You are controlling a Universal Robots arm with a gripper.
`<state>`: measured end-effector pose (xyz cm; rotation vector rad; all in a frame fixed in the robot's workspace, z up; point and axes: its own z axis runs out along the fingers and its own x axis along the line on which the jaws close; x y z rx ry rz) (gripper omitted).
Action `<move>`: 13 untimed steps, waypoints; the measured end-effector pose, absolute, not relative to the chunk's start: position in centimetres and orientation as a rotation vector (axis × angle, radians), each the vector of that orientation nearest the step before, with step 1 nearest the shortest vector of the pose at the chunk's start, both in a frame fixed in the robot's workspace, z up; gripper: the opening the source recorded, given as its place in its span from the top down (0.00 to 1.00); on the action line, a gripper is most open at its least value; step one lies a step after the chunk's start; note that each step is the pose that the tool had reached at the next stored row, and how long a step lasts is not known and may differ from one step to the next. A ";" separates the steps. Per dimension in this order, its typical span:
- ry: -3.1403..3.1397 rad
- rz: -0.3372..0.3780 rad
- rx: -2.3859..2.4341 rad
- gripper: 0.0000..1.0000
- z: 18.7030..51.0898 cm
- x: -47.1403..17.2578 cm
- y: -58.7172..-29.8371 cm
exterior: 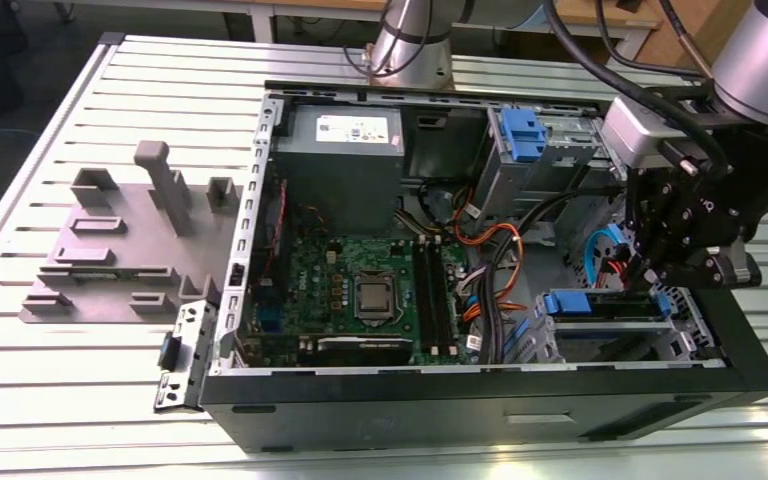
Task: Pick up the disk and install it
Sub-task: 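Insert the second disk wire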
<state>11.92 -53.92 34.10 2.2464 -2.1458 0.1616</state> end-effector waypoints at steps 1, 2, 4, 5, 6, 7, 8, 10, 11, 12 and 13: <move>-2.146 0.162 2.246 0.84 34.2 11.9 -53.9; -2.145 0.162 2.246 0.84 34.3 11.9 -53.9; -2.146 0.162 2.247 0.84 34.5 11.9 -53.9; -2.146 0.162 2.246 0.84 34.7 11.9 -53.9; -2.146 0.162 2.246 0.84 34.9 11.9 -53.9; -2.146 0.162 2.246 0.84 35.1 11.9 -53.9; -2.146 0.162 2.246 0.84 35.3 11.9 -53.9; -2.146 0.162 2.246 0.84 35.6 11.9 -53.9; -2.146 0.162 2.246 0.84 35.7 11.9 -53.9; -2.146 0.162 2.246 0.84 35.8 11.9 -53.9; -2.146 0.162 2.246 0.84 35.9 11.9 -53.9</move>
